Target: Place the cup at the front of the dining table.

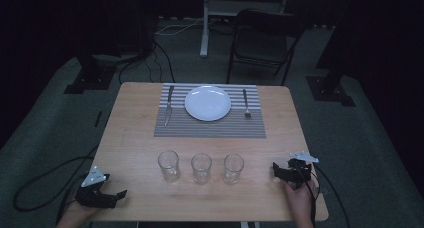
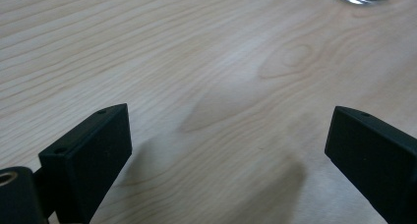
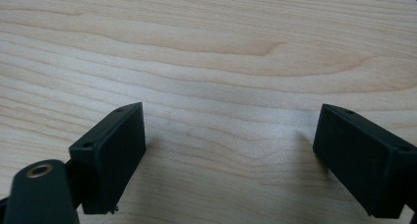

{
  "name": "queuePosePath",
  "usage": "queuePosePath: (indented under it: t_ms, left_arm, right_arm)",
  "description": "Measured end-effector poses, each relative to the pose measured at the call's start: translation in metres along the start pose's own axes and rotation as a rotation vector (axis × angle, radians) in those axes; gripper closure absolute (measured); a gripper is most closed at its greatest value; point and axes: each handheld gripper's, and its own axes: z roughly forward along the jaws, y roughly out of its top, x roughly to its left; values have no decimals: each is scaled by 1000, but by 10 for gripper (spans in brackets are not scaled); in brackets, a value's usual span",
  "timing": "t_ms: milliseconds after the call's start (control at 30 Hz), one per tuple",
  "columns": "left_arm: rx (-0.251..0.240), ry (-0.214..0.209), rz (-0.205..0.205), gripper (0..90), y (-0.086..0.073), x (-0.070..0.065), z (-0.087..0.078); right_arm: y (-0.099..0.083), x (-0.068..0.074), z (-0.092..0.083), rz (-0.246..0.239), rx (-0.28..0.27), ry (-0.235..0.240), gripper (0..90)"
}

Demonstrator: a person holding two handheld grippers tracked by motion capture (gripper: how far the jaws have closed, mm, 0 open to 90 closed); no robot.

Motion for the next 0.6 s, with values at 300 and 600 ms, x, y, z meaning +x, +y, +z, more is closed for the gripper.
queuePosePath:
  t_ms: [300, 600]
  left_arm:
    - [-18, -38, 41, 42, 10, -14, 4]
    - [-61, -69, 57, 42, 18, -23, 5]
  right_arm:
    - [0, 0, 0, 0, 0, 0, 121]
    - [0, 0, 0, 0, 0, 0, 121]
